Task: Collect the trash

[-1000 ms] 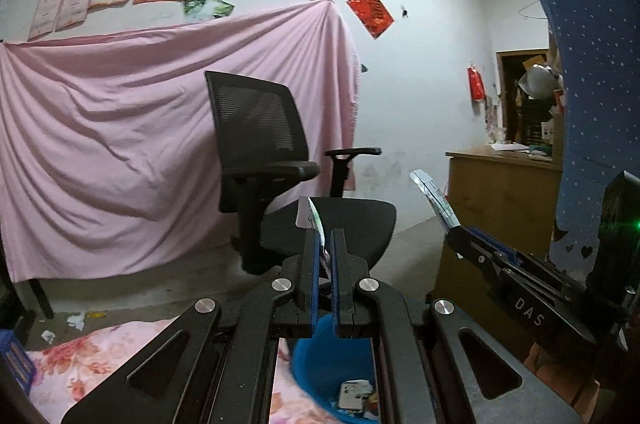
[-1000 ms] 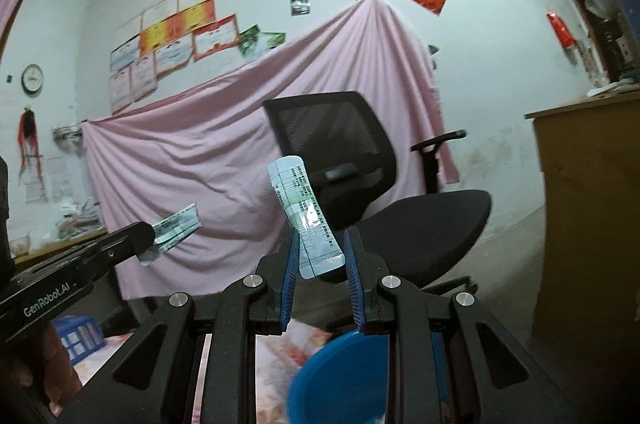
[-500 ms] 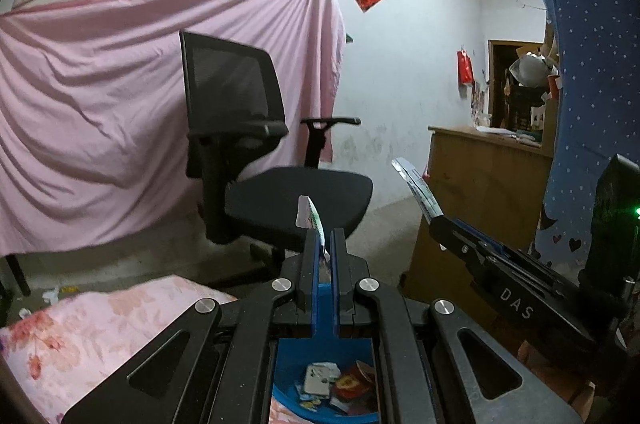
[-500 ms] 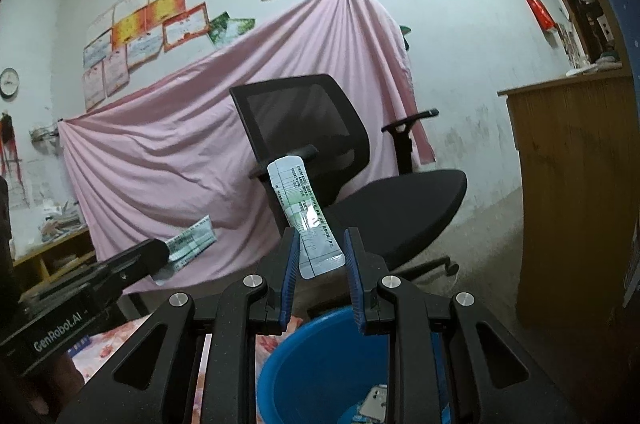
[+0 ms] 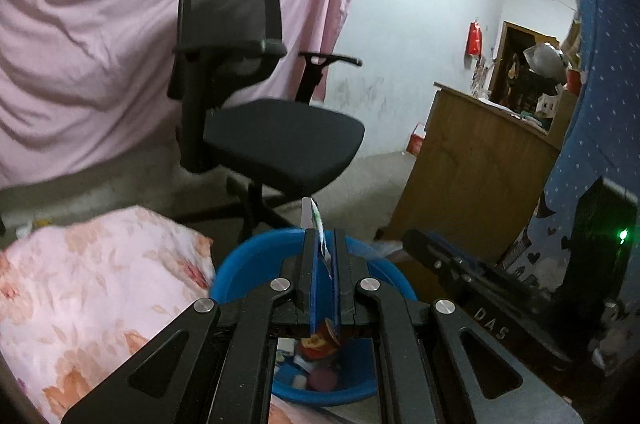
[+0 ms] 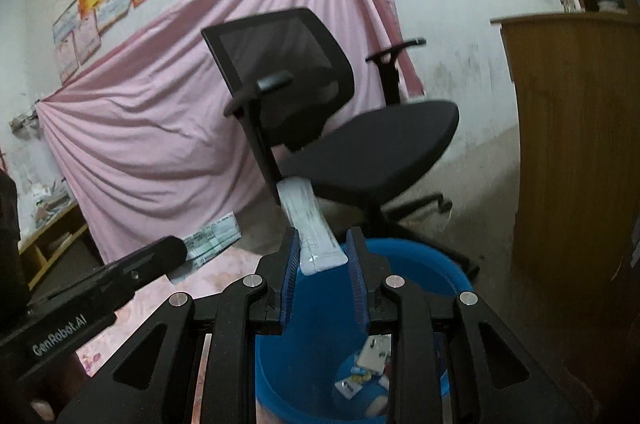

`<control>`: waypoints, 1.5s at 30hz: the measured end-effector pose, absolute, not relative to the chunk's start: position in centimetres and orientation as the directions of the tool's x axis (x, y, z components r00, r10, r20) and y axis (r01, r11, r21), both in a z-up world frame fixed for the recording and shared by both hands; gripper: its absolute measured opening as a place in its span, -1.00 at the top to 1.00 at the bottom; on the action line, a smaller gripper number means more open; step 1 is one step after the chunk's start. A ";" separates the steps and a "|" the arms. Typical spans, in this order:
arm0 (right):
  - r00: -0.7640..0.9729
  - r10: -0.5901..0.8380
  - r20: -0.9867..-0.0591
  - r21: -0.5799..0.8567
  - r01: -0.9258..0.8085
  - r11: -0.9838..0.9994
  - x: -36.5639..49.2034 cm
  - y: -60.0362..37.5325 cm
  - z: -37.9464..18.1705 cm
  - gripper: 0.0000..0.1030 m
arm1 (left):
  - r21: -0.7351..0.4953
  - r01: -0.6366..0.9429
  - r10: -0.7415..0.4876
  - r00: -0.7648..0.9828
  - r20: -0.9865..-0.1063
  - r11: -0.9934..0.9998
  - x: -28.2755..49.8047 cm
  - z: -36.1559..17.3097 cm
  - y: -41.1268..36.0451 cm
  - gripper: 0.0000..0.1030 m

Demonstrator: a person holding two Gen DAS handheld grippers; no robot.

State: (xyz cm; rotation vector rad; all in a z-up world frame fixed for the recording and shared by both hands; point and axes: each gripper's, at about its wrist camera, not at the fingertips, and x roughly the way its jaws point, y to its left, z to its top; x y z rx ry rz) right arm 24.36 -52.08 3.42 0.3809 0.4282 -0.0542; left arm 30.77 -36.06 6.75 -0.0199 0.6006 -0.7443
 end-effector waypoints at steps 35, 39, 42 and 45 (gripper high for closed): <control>0.933 -0.034 -0.357 0.280 0.142 0.949 21.3 -49.4 6.9 -0.38 | -0.184 0.420 -0.457 0.776 -0.435 0.889 26.9 8.1 -25.8 -0.95; 0.935 -0.042 -0.353 0.262 0.142 0.955 18.7 -48.0 7.1 -0.56 | -0.207 0.393 -0.444 0.795 -0.413 0.896 25.1 8.7 -23.2 -0.96; 0.939 -0.039 -0.343 0.246 0.129 0.961 16.5 -46.6 7.5 -0.65 | -0.204 0.378 -0.429 0.812 -0.396 0.903 23.2 9.0 -21.5 -0.96; 0.944 -0.047 -0.327 0.223 0.126 0.967 14.1 -45.1 8.1 -0.87 | -0.191 0.369 -0.415 0.830 -0.374 0.910 21.0 9.2 -19.9 -0.97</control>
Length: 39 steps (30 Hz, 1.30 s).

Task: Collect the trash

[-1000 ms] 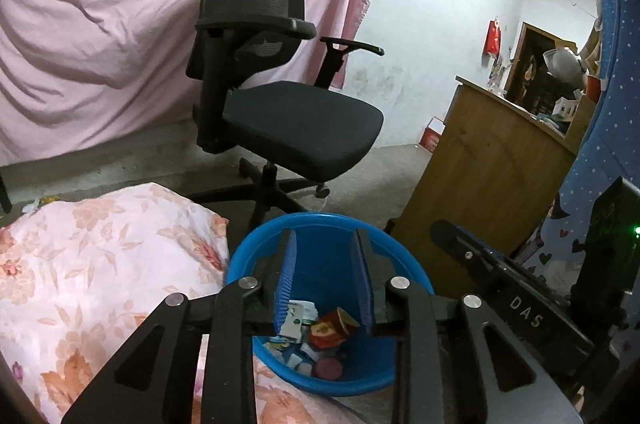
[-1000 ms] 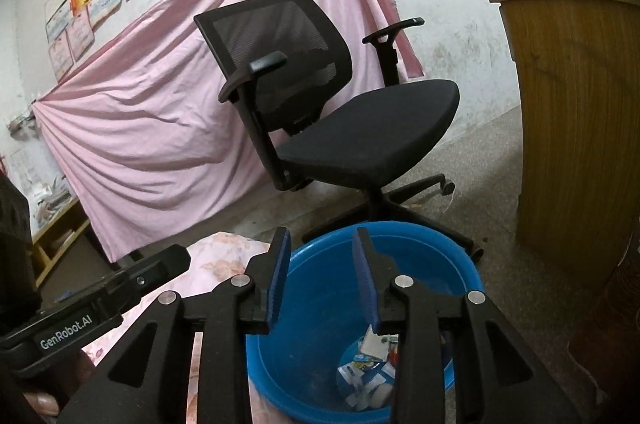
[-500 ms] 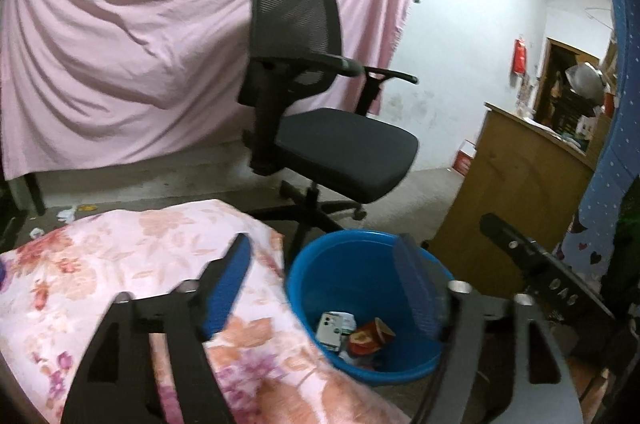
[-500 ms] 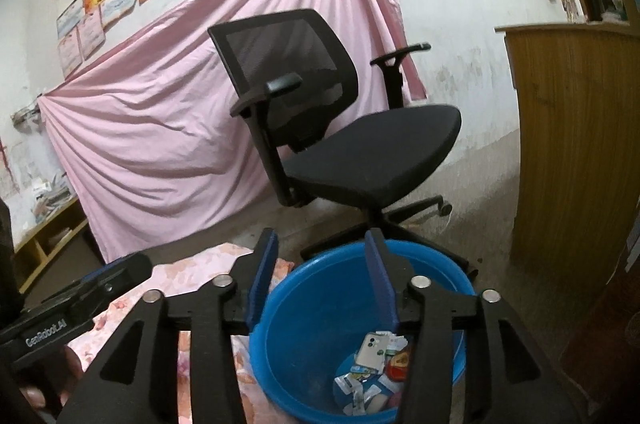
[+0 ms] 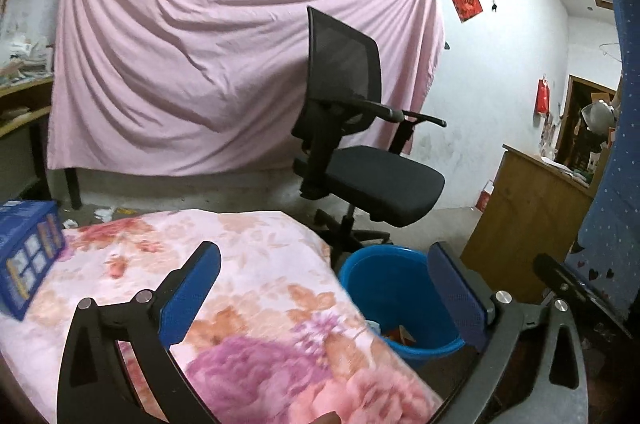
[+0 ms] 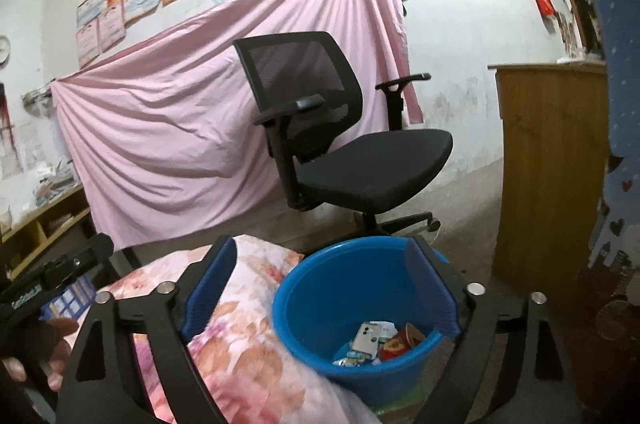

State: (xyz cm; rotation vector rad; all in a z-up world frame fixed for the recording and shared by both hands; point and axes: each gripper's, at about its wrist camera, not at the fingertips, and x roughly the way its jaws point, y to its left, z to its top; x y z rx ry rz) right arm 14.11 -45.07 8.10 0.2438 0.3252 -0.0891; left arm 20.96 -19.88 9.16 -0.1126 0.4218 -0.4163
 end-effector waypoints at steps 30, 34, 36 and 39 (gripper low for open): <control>0.973 -0.049 -0.226 0.166 0.088 0.982 -2.2 -32.0 6.7 -1.00 | -0.089 0.273 -0.287 0.907 -0.308 0.958 3.4 6.3 -5.7 -0.97; 0.972 -0.057 -0.227 0.157 0.094 0.983 -2.9 -31.1 6.2 -1.00 | -0.082 0.262 -0.275 0.912 -0.303 0.961 2.3 5.7 -4.8 -0.97; 0.972 -0.067 -0.225 0.152 0.103 0.983 -3.3 -30.6 5.9 -1.00 | -0.082 0.258 -0.271 0.915 -0.299 0.963 1.8 5.4 -4.4 -0.97; 0.972 -0.093 -0.217 0.142 0.126 0.982 -4.0 -30.2 5.6 -1.00 | -0.079 0.251 -0.263 0.922 -0.283 0.965 1.2 5.0 -4.1 -0.97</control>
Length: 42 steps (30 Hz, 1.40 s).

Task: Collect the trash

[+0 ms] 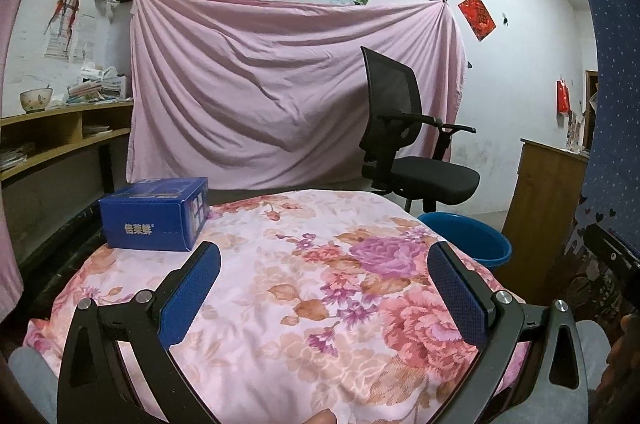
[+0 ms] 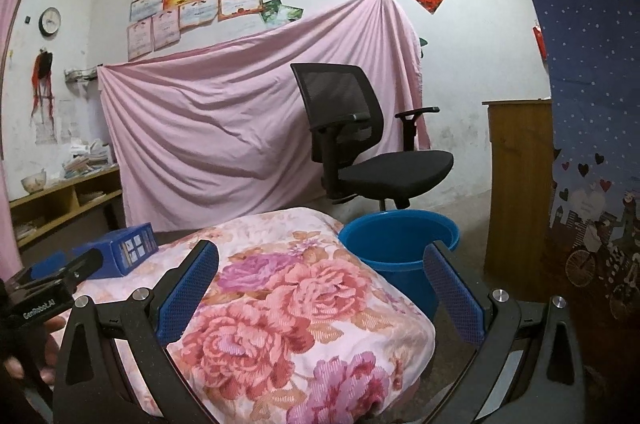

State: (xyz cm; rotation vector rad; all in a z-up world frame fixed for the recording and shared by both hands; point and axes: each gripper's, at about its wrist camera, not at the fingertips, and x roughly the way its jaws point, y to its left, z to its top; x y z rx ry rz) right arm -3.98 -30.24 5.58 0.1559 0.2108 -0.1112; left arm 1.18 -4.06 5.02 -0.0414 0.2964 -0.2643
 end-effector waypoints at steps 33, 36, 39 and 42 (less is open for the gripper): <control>0.950 -0.089 -0.300 0.102 0.124 0.987 -2.6 -29.1 2.9 -1.00 | -0.030 0.211 -0.212 0.940 -0.267 0.977 2.0 1.4 -3.2 -0.97; 0.950 -0.087 -0.300 0.100 0.122 0.987 -2.5 -29.0 2.8 -1.00 | -0.030 0.211 -0.211 0.941 -0.266 0.977 2.0 1.3 -3.2 -0.97; 0.950 -0.083 -0.300 0.096 0.116 0.989 -2.5 -29.1 2.8 -1.00 | -0.028 0.210 -0.210 0.941 -0.266 0.977 2.0 1.3 -3.2 -0.97; 0.951 -0.080 -0.297 0.096 0.113 0.989 -2.5 -29.3 2.8 -1.00 | -0.027 0.210 -0.210 0.942 -0.264 0.977 1.9 1.3 -3.2 -0.97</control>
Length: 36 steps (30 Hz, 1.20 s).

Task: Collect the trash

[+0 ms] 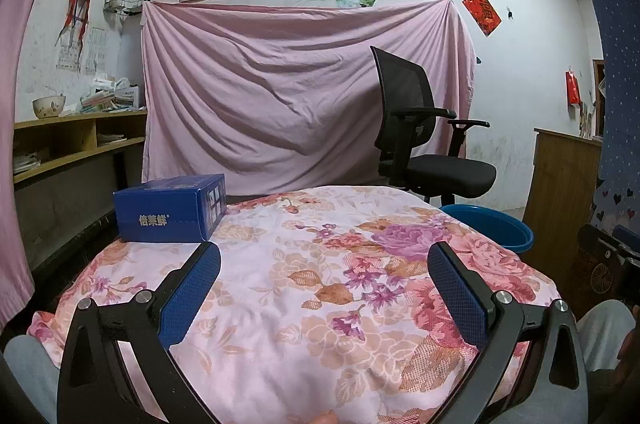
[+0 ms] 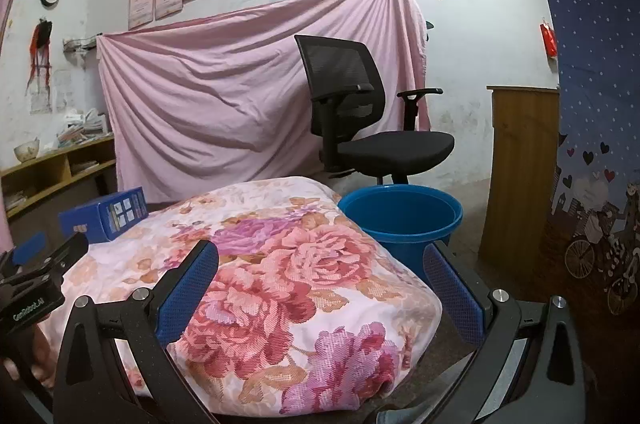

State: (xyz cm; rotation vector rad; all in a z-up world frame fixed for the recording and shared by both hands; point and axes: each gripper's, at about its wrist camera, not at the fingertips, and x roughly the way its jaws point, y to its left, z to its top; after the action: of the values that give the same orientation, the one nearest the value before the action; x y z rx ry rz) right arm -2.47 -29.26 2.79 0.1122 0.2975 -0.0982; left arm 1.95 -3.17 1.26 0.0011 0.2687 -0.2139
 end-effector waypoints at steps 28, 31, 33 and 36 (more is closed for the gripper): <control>0.951 -0.081 -0.298 0.097 0.115 0.989 -2.5 -29.1 2.8 -1.00 | -0.023 0.211 -0.209 0.944 -0.256 0.977 1.9 1.4 -3.2 -0.97; 0.951 -0.081 -0.299 0.097 0.115 0.989 -2.5 -29.1 2.7 -1.00 | -0.023 0.211 -0.210 0.944 -0.255 0.977 1.9 1.4 -3.2 -0.97; 0.951 -0.081 -0.299 0.097 0.115 0.989 -2.5 -29.1 2.7 -1.00 | -0.022 0.211 -0.210 0.944 -0.255 0.977 1.9 1.4 -3.2 -0.97; 0.951 -0.081 -0.299 0.097 0.115 0.989 -2.5 -29.1 2.7 -1.00 | -0.021 0.211 -0.209 0.945 -0.253 0.977 1.8 1.5 -3.2 -0.97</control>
State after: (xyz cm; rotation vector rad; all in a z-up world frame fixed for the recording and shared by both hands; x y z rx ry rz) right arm -2.47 -29.13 2.72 0.1136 0.2986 -0.0997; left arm 1.81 -3.22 1.49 0.0067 0.2571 -0.2140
